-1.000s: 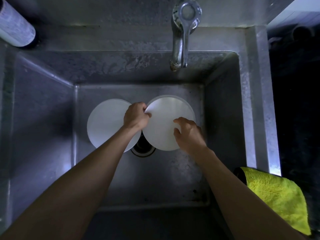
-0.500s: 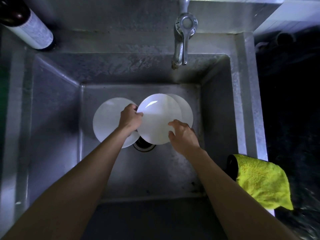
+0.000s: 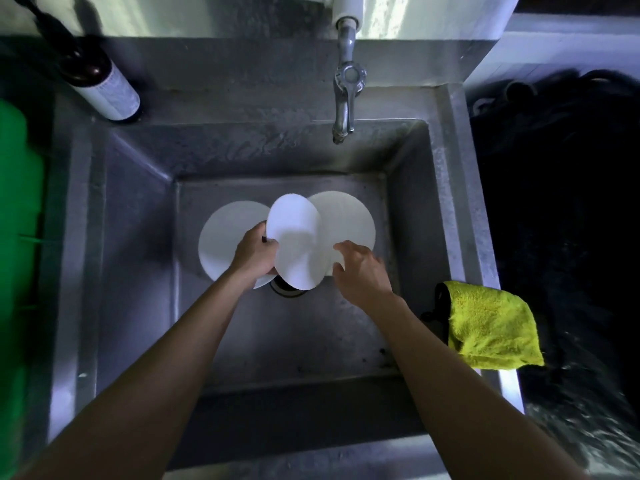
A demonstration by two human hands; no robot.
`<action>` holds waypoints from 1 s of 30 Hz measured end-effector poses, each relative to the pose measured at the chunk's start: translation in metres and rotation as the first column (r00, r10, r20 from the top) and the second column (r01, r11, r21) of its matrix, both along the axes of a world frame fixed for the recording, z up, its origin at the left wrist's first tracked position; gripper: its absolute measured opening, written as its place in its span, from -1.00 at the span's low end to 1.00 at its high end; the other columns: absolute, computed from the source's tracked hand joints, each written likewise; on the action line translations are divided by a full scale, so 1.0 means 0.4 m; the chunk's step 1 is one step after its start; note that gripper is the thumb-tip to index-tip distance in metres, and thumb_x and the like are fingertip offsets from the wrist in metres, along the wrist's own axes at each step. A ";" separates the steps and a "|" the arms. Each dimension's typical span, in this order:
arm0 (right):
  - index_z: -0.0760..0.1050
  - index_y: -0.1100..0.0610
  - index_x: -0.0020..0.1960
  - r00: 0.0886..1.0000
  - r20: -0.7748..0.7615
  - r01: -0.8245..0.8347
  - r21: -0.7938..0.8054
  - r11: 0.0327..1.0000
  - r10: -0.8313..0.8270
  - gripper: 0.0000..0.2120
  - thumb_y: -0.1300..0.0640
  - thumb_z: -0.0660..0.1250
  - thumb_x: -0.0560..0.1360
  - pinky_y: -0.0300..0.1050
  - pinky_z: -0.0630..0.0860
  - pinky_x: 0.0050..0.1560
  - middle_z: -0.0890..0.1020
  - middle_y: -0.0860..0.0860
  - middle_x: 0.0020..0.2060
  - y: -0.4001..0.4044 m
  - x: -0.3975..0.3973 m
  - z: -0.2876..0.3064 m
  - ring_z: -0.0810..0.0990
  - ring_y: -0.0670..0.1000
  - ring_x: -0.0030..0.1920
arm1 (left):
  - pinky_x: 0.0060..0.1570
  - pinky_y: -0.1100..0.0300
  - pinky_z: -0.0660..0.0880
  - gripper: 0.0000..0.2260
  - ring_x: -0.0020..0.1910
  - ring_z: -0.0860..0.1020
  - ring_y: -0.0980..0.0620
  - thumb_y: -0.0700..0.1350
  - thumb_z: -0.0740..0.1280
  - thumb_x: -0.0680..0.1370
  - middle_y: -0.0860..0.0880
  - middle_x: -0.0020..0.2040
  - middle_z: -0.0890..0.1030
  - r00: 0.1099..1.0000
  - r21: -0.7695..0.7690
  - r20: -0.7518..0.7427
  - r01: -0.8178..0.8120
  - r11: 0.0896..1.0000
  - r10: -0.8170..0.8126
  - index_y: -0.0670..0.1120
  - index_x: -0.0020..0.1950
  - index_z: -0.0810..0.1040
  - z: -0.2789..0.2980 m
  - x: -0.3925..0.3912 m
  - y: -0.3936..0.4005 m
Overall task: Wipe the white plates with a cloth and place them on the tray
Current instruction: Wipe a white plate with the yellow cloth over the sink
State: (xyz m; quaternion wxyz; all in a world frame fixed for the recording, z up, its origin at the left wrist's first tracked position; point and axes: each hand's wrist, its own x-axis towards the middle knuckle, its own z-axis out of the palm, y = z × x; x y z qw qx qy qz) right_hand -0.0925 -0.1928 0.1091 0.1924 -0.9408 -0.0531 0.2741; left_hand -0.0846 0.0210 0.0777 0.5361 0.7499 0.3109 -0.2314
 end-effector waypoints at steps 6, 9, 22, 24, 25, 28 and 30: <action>0.40 0.08 0.43 1.000 0.020 0.002 -0.038 0.999 -0.001 -0.62 0.10 0.20 0.62 0.15 0.33 0.38 0.48 0.00 0.35 -0.009 -0.034 0.074 0.41 0.08 0.39 | -0.03 -0.19 0.66 -0.57 -0.01 0.61 -0.02 -0.22 0.13 0.45 0.15 -0.06 0.66 0.997 0.110 0.075 0.028 0.994 -0.036 0.22 0.10 0.58 0.081 -0.073 -0.013; 0.41 0.08 0.42 0.999 0.028 0.030 -0.053 0.998 -0.028 -0.62 0.11 0.19 0.60 0.14 0.35 0.36 0.46 0.01 0.36 -0.028 -0.059 0.116 0.39 0.09 0.40 | -0.05 -0.15 0.67 -0.52 -0.01 0.62 -0.07 -0.22 0.12 0.42 0.15 -0.08 0.66 0.994 0.094 0.096 0.046 0.995 -0.055 0.30 0.07 0.60 0.136 -0.102 -0.032; 0.22 -0.04 0.56 0.960 0.163 0.255 -0.181 0.950 -0.227 -0.46 0.01 0.21 0.60 0.30 -0.05 0.54 0.10 0.01 0.61 -0.238 -0.215 0.255 -0.06 0.08 0.61 | -0.09 -0.21 0.67 -0.65 0.17 0.59 -0.21 -0.29 0.24 0.51 -0.07 0.16 0.64 0.987 -0.195 0.150 -0.027 0.980 0.057 0.02 0.19 0.62 0.353 -0.154 -0.184; 0.09 -0.06 0.60 0.949 0.203 0.286 -0.222 0.932 -0.243 -0.39 -0.05 0.22 0.61 0.33 -0.05 0.53 0.04 0.02 0.62 -0.285 -0.233 0.257 -0.10 0.12 0.62 | -0.10 -0.17 0.68 -0.66 0.18 0.57 -0.19 -0.30 0.24 0.53 -0.06 0.18 0.63 0.985 -0.207 0.151 -0.046 0.977 0.079 0.00 0.19 0.62 0.372 -0.162 -0.215; 0.05 -0.07 0.61 0.947 0.208 0.293 -0.241 0.925 -0.245 -0.36 -0.07 0.23 0.61 0.35 -0.06 0.52 0.01 0.03 0.63 -0.306 -0.242 0.257 -0.12 0.14 0.62 | -0.09 -0.17 0.68 -0.67 0.19 0.57 -0.20 -0.31 0.24 0.53 -0.06 0.18 0.63 0.985 -0.213 0.150 -0.052 0.976 0.085 -0.02 0.20 0.62 0.383 -0.168 -0.231; 0.02 -0.07 0.61 0.958 0.169 0.272 -0.279 0.921 -0.232 -0.31 -0.13 0.27 0.60 0.42 -0.09 0.51 -0.10 0.03 0.64 -0.359 -0.262 0.254 -0.21 0.20 0.61 | -0.11 -0.15 0.68 -0.66 0.20 0.57 -0.23 -0.34 0.22 0.55 -0.10 0.20 0.62 0.983 -0.233 0.142 -0.078 0.969 0.113 -0.10 0.24 0.60 0.409 -0.184 -0.274; -0.03 -0.06 0.63 0.964 0.125 0.260 -0.276 0.925 -0.233 -0.26 -0.16 0.27 0.59 0.47 -0.08 0.49 -0.16 0.04 0.63 -0.385 -0.272 0.246 -0.25 0.25 0.60 | -0.21 -0.01 0.69 -0.66 0.21 0.56 -0.22 -0.34 0.22 0.56 -0.10 0.23 0.61 0.980 -0.245 0.141 -0.102 0.964 0.139 -0.12 0.28 0.59 0.423 -0.194 -0.300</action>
